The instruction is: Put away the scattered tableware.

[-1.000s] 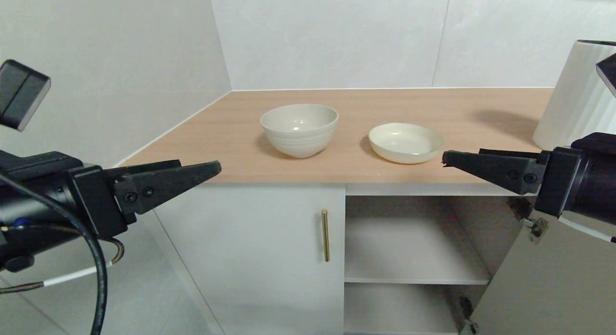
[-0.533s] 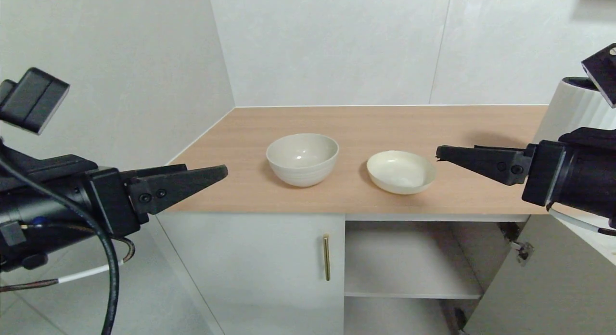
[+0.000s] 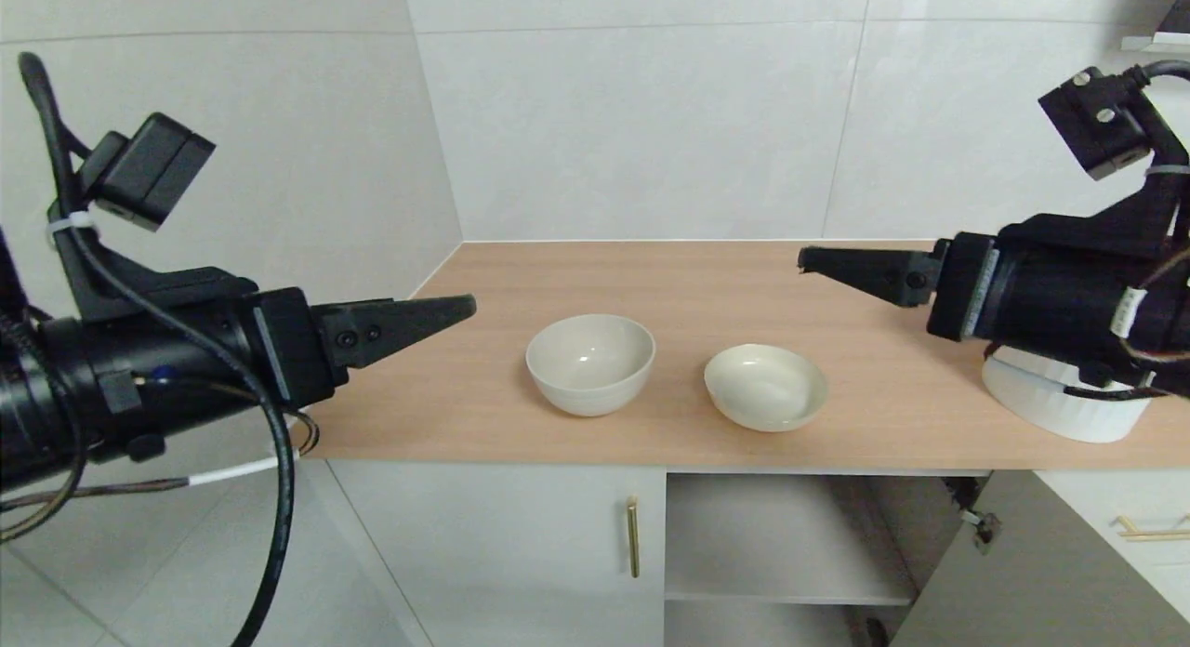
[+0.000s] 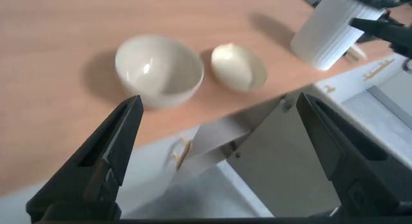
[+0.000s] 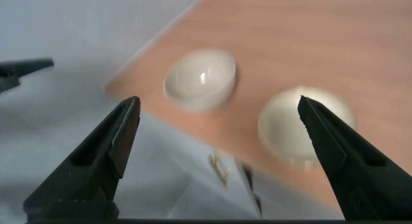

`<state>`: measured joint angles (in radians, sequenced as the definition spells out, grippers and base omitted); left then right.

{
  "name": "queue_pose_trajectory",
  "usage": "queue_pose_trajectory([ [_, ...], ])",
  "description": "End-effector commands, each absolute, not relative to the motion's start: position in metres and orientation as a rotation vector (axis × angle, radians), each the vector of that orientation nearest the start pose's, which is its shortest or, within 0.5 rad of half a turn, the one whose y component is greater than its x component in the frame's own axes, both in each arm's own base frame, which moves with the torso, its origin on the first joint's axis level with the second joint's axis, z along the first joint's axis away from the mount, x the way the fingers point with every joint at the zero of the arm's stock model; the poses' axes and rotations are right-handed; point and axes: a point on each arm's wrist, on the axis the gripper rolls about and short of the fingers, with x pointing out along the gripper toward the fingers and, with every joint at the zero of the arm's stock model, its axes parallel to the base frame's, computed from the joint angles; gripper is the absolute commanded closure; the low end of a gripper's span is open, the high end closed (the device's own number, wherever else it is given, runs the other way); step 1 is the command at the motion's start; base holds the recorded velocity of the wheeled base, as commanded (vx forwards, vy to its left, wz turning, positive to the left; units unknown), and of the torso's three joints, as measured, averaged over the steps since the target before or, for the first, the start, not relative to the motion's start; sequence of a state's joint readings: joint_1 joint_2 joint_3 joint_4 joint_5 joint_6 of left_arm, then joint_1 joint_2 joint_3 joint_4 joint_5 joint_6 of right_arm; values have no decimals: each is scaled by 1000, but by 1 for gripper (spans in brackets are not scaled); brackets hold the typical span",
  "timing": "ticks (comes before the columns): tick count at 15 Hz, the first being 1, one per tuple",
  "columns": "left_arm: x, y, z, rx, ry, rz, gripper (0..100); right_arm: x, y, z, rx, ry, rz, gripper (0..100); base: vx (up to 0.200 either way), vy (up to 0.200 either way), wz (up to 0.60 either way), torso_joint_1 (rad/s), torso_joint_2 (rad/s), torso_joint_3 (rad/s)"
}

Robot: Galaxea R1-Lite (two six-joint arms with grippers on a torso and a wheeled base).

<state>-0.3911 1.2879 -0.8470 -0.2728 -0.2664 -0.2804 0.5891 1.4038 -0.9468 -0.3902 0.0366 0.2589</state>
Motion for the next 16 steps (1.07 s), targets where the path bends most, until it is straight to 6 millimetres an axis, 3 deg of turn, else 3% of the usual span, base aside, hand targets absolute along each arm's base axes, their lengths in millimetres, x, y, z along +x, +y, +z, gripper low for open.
queue_pose_trajectory([
  [1, 216, -95, 270, -262, 270, -622, 0, 232, 149, 276, 233, 150, 585, 0, 0, 0, 0, 124, -290, -168],
  [5, 264, -105, 264, -258, 356, -550, 0, 254, 134, 263, 225, 211, 476, 0, 0, 0, 0, 32, -75, -49],
  [7, 283, -109, 260, -233, 451, -429, 0, 261, 133, 261, 191, 293, 363, 0, 0, 0, 0, 0, 0, 0],
  [10, 293, -111, 248, -195, 558, -301, 0, 271, 137, 256, 153, 376, 262, 0, 0, 0, 0, 0, 0, 0],
  [13, 321, -120, 221, -213, 629, -227, 0, 284, 142, 239, 120, 417, 163, 0, 0, 0, 0, 0, 0, 0],
  [16, 344, -135, 189, -158, 683, -140, 0, 285, 142, 238, 118, 418, 157, 0, 0, 0, 0, 0, 0, 0],
])
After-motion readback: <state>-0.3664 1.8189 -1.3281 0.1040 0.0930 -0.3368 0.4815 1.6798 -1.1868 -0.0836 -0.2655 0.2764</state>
